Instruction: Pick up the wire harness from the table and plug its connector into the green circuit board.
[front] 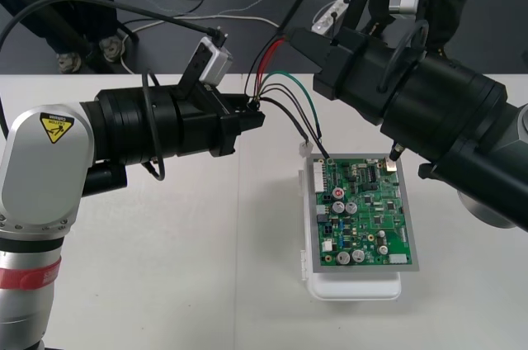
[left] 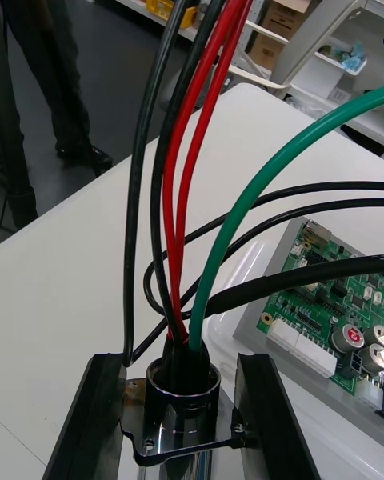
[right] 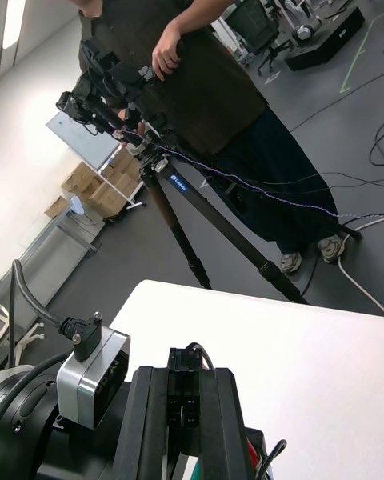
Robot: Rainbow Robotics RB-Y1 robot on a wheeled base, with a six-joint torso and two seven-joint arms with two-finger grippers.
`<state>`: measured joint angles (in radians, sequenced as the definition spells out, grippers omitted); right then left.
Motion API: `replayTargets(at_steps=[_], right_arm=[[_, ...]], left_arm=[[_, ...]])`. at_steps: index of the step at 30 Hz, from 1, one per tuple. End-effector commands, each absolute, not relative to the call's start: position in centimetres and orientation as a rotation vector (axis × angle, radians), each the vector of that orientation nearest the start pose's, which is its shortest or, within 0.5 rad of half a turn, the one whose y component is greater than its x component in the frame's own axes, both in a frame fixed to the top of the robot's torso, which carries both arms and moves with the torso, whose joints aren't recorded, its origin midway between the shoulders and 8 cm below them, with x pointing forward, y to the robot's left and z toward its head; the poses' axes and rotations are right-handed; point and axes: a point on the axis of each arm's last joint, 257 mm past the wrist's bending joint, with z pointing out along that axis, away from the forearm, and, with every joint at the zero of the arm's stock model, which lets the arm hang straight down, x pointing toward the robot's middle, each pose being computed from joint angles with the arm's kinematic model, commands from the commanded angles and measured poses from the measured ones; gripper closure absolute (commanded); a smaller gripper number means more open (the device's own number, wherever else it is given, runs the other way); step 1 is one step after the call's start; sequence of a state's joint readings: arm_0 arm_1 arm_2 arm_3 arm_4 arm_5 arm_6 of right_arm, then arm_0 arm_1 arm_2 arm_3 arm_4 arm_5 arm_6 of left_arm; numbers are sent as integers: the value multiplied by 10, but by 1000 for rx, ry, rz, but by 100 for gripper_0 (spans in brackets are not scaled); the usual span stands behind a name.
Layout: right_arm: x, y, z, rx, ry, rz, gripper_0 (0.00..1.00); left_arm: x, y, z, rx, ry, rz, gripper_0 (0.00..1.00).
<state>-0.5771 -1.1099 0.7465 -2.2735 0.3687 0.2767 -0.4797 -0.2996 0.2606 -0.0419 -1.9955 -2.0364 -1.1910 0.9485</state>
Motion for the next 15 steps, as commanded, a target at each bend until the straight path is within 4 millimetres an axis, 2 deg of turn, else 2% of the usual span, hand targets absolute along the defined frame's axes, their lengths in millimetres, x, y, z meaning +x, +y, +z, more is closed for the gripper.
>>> replayTargets(at_steps=[1,8,9,10,11,12,15], right_arm=[[427,-19,30,-378,1516,1048,100],[427,-19,32,-383,1508,1042,100],[427,-19,31,-385,1510,1040,100],[427,-19,31,-383,1509,1041,100],[426,-19,31,-386,1509,1043,100],[427,-19,32,-386,1507,1042,100],[425,-18,31,-388,1509,1048,100]], left_arm=[[453,20,-100,976,1630,-642,78],[453,20,-101,981,1626,-638,78],[453,20,-101,984,1625,-633,63],[453,20,-100,983,1623,-633,41],[454,21,-101,986,1624,-628,7],[454,21,-102,986,1623,-625,0],[457,23,-99,981,1610,-605,0]])
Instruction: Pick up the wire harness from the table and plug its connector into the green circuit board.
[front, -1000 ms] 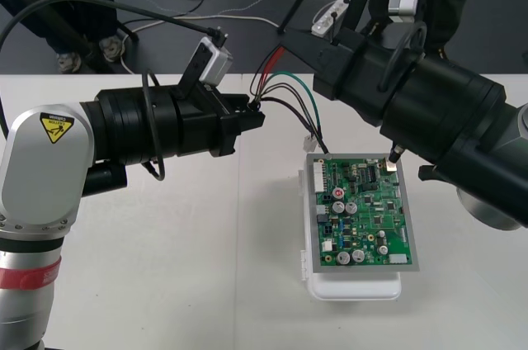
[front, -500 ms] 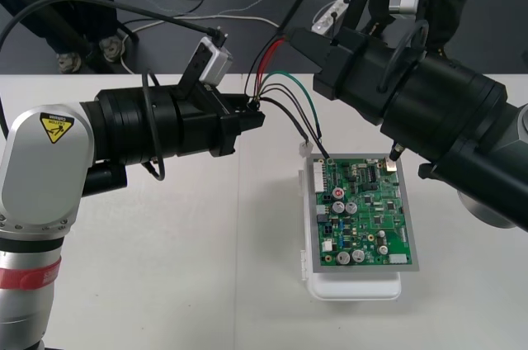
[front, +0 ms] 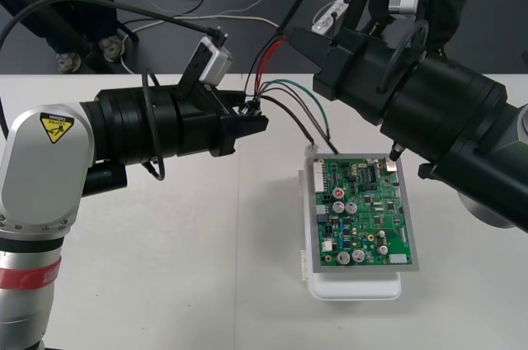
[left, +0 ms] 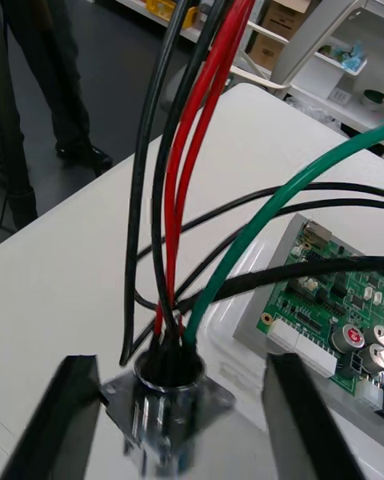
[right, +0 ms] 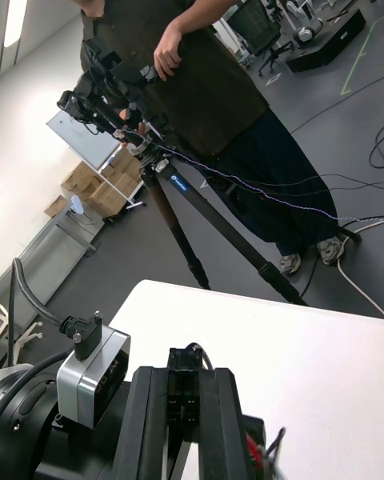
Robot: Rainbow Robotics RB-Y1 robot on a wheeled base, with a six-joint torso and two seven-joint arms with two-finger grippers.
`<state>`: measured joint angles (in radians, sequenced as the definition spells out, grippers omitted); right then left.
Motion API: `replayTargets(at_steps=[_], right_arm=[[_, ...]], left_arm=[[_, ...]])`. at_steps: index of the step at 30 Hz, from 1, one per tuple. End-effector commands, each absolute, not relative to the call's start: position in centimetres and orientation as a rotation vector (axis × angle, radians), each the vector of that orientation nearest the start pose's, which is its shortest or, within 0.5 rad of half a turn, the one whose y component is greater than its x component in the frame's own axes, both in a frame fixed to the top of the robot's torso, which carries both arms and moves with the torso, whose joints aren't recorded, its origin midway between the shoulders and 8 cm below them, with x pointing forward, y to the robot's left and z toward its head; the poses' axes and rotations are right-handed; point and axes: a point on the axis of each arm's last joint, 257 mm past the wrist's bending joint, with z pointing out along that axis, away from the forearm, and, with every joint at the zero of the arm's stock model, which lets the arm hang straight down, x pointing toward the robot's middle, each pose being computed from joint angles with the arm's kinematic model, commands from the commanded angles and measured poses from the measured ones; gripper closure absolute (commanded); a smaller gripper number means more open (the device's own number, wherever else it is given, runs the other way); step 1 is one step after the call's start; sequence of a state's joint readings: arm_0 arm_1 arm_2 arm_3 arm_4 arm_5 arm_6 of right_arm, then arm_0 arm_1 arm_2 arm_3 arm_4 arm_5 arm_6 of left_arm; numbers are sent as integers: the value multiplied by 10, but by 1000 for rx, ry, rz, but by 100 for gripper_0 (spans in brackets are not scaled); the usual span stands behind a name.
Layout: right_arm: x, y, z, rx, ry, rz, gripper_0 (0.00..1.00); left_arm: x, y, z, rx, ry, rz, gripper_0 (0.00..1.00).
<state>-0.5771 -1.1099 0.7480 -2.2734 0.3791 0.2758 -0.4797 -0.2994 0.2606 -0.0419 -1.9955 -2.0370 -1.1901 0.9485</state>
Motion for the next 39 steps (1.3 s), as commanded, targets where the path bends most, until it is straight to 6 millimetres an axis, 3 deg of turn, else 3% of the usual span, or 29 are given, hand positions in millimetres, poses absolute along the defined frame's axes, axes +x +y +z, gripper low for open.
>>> replayTargets(at_steps=[1,21,31,39], right_arm=[[425,-18,31,-390,1508,1048,100],[436,-27,22,-489,1484,966,100],[442,-43,17,-675,1447,933,100],[422,-59,19,-785,1426,970,100]], left_arm=[[458,23,-100,983,1609,-599,0],[457,26,-100,979,1592,-601,0],[431,35,-109,1014,1583,-706,0],[407,39,-115,1071,1518,-763,0]])
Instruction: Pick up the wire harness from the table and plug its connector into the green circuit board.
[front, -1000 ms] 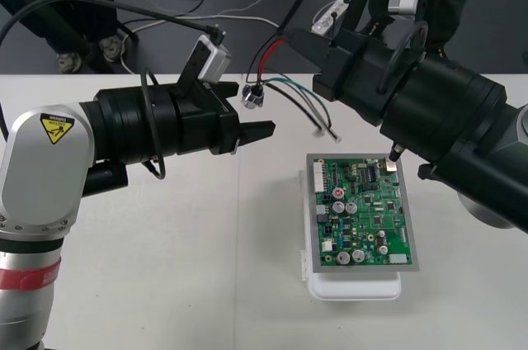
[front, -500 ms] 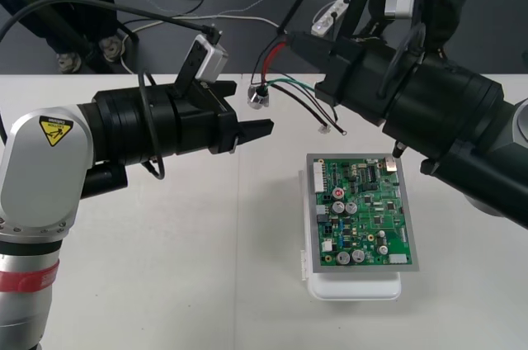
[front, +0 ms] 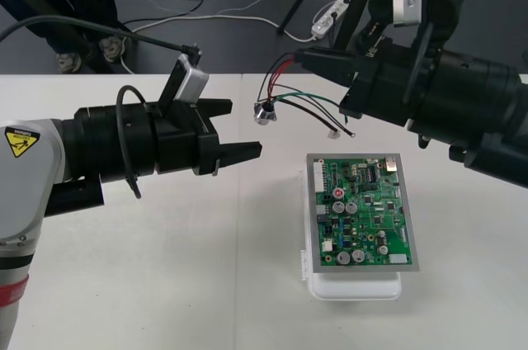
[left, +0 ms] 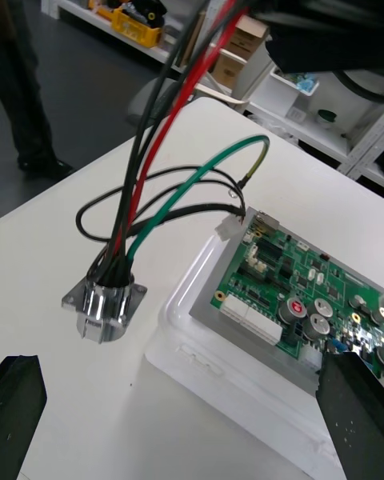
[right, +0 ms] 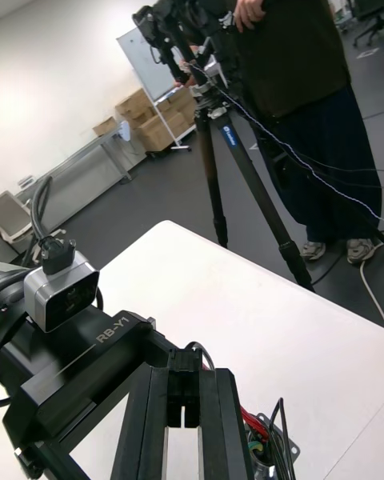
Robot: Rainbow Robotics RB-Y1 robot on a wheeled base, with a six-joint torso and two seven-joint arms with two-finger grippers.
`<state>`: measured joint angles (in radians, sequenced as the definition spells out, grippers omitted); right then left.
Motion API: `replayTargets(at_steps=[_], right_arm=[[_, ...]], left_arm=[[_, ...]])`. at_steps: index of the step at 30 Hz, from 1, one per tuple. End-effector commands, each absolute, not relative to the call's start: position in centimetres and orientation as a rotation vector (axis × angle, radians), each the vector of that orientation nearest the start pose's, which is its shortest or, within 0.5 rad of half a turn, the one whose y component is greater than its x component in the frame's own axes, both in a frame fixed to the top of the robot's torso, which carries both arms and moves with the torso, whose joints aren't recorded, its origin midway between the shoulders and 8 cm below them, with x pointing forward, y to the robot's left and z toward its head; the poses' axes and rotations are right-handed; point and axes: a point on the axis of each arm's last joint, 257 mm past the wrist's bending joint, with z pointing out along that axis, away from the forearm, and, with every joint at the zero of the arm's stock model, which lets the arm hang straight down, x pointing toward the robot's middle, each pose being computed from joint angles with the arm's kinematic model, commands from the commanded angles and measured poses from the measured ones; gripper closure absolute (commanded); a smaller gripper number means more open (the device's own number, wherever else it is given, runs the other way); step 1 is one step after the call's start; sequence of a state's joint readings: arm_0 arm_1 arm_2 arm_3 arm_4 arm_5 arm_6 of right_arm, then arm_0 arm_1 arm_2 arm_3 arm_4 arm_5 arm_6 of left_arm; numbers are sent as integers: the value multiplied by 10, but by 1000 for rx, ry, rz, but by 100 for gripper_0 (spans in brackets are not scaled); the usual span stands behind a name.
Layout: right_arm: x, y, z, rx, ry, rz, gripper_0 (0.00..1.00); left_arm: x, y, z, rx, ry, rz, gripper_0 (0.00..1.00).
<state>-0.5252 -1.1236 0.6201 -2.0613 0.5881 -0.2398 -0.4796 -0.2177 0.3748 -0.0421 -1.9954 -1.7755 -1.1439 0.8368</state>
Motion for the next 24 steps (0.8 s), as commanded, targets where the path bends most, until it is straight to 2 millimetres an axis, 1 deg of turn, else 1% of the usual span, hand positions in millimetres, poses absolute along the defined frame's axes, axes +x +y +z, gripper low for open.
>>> replayTargets(at_steps=[1,4,6,7,8,9,11,12,13,14,19,24], right_arm=[[420,-61,20,-793,1422,973,100],[408,-70,22,-828,1408,994,100],[397,-77,25,-866,1394,1011,100],[396,-78,26,-871,1390,1012,100],[388,-84,26,-898,1385,1025,100],[388,-84,26,-898,1385,1025,100],[373,-93,27,-938,1371,1049,100],[373,-93,27,-938,1371,1049,100],[364,-97,27,-968,1362,1064,100],[359,-100,26,-984,1360,1068,100],[339,-109,17,-1045,1355,1095,100],[325,-112,16,-1073,1303,1125,100]], left_arm=[[405,39,-114,1076,1509,-766,0],[398,39,-113,1093,1476,-782,0],[389,35,-110,1107,1442,-809,0],[388,35,-110,1110,1439,-811,0],[382,33,-108,1121,1416,-833,0],[382,33,-108,1121,1416,-833,0],[373,27,-104,1146,1371,-860,0],[373,27,-104,1146,1371,-860,0],[366,23,-102,1163,1342,-878,0],[363,22,-99,1169,1328,-889,0],[349,13,-88,1192,1276,-947,0],[342,9,-75,1229,1226,-971,0]])
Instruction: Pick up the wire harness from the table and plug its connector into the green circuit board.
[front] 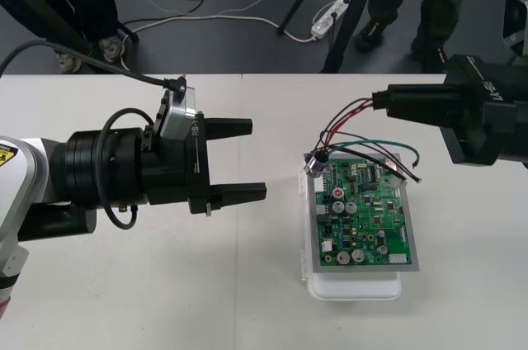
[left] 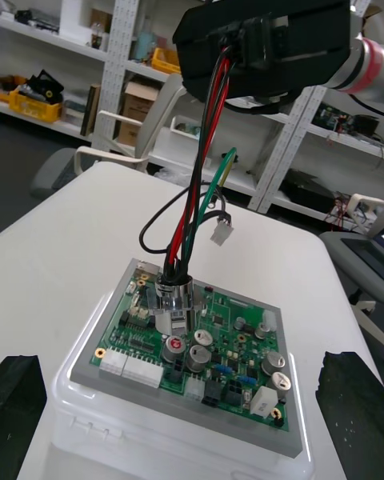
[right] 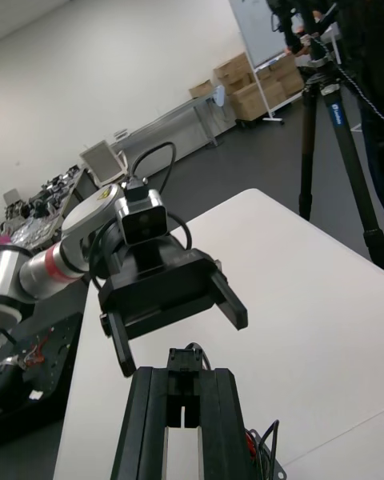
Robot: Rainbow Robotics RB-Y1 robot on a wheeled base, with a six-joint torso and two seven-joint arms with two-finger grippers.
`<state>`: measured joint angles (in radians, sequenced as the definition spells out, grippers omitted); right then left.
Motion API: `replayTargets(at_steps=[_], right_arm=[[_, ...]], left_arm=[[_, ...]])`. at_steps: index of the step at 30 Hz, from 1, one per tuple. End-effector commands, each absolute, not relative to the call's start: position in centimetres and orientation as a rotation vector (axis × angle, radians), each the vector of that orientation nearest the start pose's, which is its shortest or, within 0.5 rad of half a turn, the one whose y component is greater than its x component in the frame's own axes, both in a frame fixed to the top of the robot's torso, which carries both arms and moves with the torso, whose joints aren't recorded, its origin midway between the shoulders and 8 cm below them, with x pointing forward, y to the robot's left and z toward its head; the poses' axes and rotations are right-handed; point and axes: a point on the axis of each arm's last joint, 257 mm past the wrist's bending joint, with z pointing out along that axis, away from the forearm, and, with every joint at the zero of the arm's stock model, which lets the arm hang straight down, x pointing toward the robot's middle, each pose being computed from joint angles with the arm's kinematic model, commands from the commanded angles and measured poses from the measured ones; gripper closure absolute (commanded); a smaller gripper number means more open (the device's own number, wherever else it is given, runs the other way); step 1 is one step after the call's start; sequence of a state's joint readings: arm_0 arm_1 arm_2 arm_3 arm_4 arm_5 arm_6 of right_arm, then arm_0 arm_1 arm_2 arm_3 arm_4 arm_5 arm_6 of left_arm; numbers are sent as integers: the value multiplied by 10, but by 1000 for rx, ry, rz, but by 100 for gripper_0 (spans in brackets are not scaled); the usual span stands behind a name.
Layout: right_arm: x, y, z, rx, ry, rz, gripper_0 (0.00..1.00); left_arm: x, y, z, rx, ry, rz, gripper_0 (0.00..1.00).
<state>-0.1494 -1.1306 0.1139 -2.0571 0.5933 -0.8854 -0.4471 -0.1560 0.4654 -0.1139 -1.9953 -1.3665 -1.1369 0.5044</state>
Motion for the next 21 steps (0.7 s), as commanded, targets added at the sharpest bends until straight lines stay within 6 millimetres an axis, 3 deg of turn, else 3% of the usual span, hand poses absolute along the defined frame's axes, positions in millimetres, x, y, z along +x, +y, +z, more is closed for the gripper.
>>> replayTargets(at_steps=[1,11,21], right_arm=[[323,-112,16,-1086,1277,1120,100],[320,-117,12,-1113,1119,1077,100],[321,-115,12,-1088,1013,1036,100]], left_arm=[[341,9,-72,1238,1215,-973,0],[326,9,-46,1327,1122,-1002,0],[325,2,-27,1387,1054,-974,0]])
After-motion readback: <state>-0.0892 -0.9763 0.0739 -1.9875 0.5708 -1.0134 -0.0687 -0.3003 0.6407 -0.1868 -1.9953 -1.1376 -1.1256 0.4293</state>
